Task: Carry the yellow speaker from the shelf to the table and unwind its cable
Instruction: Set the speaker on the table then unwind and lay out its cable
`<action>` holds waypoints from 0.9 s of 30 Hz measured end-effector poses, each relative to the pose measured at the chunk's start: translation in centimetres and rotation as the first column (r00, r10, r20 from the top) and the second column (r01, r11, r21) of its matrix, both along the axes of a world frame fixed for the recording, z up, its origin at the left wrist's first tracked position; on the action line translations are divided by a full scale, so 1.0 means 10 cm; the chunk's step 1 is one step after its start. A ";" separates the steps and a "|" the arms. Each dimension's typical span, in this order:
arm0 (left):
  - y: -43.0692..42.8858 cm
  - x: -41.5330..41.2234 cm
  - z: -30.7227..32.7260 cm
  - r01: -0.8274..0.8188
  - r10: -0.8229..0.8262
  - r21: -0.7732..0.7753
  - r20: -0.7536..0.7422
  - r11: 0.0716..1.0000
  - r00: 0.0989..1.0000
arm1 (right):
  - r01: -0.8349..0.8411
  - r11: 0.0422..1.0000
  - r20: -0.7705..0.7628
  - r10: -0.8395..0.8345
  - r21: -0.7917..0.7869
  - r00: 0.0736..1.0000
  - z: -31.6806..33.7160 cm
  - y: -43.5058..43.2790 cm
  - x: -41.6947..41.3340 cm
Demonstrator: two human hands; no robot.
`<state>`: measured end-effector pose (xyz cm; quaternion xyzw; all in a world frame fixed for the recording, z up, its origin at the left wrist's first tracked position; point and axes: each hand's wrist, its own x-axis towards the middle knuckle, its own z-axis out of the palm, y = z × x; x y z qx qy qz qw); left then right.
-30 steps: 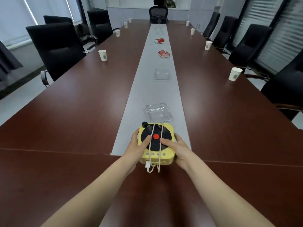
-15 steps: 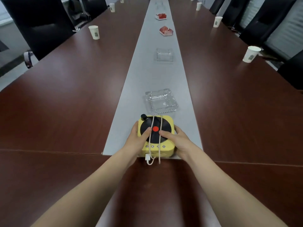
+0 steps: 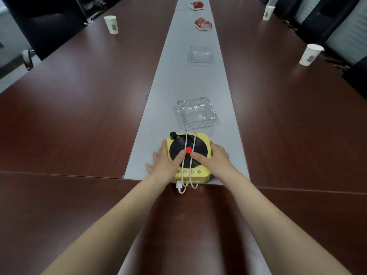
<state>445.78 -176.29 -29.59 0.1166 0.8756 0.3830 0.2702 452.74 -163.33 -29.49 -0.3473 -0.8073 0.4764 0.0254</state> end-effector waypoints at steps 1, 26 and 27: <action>0.00 0.00 0.01 0.010 -0.010 -0.026 -0.018 1.000 1.000 | -0.012 0.999 0.034 0.011 0.043 0.999 0.01 0.00 -0.01; 0.30 0.02 0.17 -0.091 0.067 -0.116 -0.195 0.989 0.979 | 0.112 0.991 -0.131 -0.121 -0.074 0.984 0.26 -0.08 -0.07; 0.32 0.00 0.17 -0.100 0.073 -0.126 -0.201 0.987 0.977 | 0.101 0.992 -0.123 -0.109 -0.069 0.986 0.24 -0.09 -0.10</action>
